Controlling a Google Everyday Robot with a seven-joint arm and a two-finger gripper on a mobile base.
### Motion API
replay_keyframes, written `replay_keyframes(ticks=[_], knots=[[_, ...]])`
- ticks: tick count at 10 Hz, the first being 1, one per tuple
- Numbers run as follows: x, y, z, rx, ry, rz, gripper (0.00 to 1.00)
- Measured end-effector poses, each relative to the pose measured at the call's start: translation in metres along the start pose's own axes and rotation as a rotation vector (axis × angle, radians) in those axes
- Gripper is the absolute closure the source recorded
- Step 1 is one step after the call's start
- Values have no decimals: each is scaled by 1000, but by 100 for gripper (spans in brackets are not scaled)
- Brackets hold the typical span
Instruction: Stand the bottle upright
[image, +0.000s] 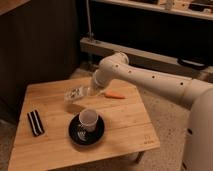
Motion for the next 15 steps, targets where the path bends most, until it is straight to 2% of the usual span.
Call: replay_keyframes(ticks=[8, 12, 15], knots=[[29, 0, -26, 19, 100, 20, 83], [42, 2, -32, 9, 136, 31, 83], [51, 5, -36, -12, 187, 24, 83]])
